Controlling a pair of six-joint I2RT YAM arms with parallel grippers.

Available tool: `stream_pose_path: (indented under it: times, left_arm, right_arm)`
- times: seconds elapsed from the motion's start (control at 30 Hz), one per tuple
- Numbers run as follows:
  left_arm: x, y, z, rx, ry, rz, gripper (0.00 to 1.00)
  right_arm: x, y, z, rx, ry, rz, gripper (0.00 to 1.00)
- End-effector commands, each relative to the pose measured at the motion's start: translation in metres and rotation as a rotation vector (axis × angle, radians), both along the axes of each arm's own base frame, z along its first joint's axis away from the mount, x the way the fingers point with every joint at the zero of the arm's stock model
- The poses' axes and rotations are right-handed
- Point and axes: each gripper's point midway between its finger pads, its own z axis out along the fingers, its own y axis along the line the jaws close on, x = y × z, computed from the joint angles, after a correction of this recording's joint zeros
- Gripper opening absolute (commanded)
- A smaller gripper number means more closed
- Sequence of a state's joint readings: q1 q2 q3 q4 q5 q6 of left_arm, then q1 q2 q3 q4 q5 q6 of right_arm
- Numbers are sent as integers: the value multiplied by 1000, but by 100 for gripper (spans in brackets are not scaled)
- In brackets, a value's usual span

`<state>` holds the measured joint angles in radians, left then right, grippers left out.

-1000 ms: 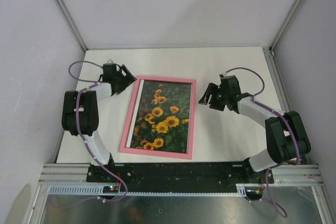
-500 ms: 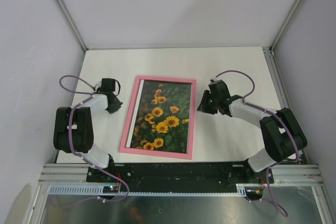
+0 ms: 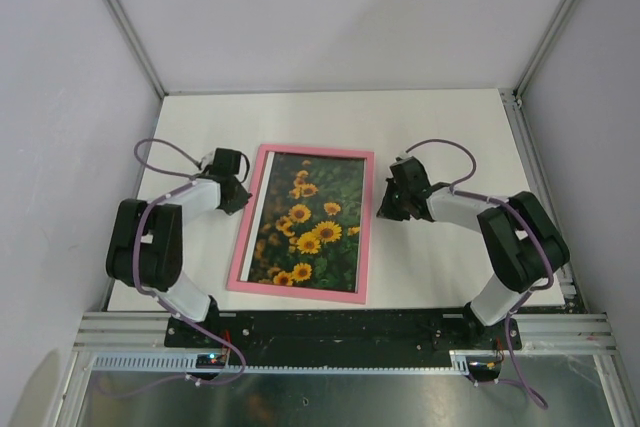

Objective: Put the photo into the frame
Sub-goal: Place the photo frame at the center of the board.

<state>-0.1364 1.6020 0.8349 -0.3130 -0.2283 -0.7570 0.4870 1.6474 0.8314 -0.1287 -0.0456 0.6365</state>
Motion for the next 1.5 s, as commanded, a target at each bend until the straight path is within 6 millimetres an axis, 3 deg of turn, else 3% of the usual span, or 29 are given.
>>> stream_pose_path:
  times: [0.0, 0.33, 0.7, 1.2, 1.47]
  left_arm:
    - [-15, -32, -14, -57, 78, -47, 0]
    - [-15, -86, -5, -117, 59, -162, 0]
    - [-4, -120, -4, -148, 56, -249, 0]
    - [23, -143, -9, -161, 46, -301, 0]
    - [27, -147, -11, -160, 45, -312, 0]
  right_arm:
    - [12, -16, -13, -19, 10, -41, 5]
    - [29, -42, -23, -33, 31, -93, 6]
    - [46, -69, -27, -64, 49, -151, 6]
    - [49, -84, -26, -101, 71, -173, 5]
    - [49, -89, -26, -111, 75, -176, 3]
